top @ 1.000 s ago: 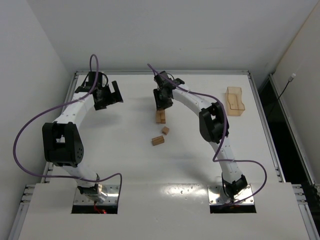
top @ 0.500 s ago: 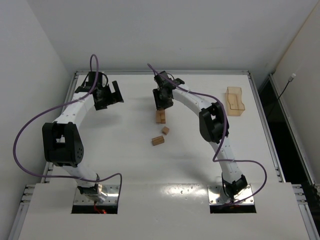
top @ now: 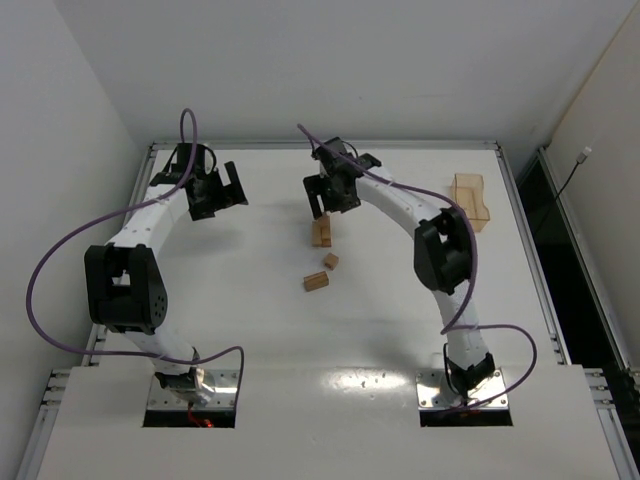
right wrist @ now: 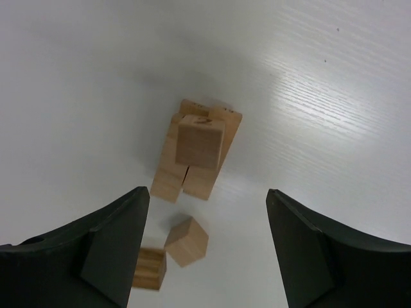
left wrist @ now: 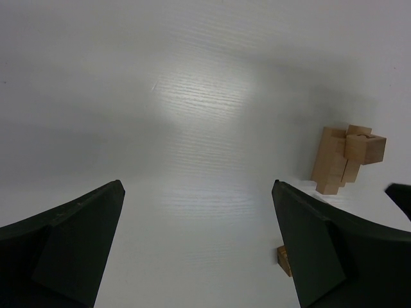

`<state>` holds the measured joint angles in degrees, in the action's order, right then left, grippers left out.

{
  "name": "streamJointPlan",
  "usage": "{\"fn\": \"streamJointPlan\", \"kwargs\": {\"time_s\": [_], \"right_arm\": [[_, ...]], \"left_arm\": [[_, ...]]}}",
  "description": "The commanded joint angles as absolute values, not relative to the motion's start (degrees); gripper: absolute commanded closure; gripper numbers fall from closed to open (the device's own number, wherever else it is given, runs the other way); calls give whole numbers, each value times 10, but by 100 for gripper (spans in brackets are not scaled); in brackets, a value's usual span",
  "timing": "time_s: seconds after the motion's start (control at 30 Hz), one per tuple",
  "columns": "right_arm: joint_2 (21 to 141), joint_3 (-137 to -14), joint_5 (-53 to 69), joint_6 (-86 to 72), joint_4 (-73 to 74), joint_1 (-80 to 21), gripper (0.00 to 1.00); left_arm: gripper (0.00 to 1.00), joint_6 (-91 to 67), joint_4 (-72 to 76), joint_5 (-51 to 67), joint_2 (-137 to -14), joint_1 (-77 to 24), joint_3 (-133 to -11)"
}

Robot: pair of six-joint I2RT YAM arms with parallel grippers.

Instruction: Build the wood block tower

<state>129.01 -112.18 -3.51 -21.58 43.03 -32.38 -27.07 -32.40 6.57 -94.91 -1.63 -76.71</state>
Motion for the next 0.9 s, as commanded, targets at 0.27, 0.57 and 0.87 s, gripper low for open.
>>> {"fn": "streamJointPlan", "kwargs": {"time_s": [0.27, 0.57, 0.87], "right_arm": [[1018, -864, 244, 160, 400, -311, 34], [1047, -757, 170, 287, 389, -359, 43], [1133, -845, 151, 209, 357, -353, 47]], "left_arm": [[0, -256, -294, 90, -891, -15, -744], [0, -256, -294, 90, -886, -15, -738], [0, -256, -294, 79, -886, -15, -738]]}}
